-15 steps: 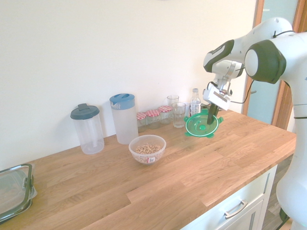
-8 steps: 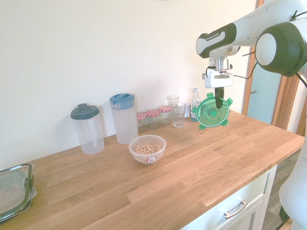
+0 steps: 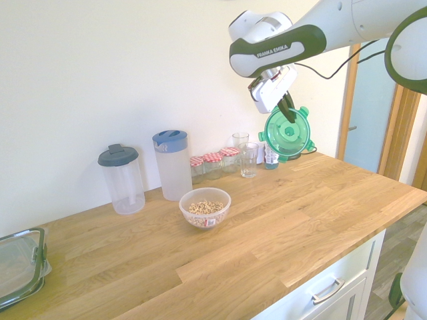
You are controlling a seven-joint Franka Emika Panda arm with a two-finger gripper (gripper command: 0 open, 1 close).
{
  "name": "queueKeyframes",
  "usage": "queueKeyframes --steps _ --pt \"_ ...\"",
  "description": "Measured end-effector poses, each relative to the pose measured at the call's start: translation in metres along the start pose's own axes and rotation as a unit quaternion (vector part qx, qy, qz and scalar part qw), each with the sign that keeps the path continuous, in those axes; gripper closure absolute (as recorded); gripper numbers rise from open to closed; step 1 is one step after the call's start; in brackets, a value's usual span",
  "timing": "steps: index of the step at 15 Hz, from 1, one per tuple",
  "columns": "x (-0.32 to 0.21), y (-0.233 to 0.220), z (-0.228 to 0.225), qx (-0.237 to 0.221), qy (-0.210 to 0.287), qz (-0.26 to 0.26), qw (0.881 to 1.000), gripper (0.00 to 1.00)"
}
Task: Cover the lid of food container
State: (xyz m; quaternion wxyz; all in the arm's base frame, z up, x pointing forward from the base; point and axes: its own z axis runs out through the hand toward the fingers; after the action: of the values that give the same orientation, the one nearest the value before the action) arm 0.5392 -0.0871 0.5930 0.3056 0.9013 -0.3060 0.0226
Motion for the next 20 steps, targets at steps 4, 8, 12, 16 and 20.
queueKeyframes --steps 4,8,12,16,20 --pt "-0.044 -0.041 -0.039 -0.102 0.076 0.043 0.991 1.0" --pt "-0.089 -0.086 -0.066 -0.197 0.14 0.088 0.966 1.0" --pt "-0.138 -0.139 -0.09 -0.256 0.186 0.101 0.943 1.0" --pt "-0.179 -0.188 -0.114 -0.272 0.22 0.102 0.931 1.0" --pt "-0.206 -0.246 -0.126 -0.276 0.257 0.106 0.92 1.0"
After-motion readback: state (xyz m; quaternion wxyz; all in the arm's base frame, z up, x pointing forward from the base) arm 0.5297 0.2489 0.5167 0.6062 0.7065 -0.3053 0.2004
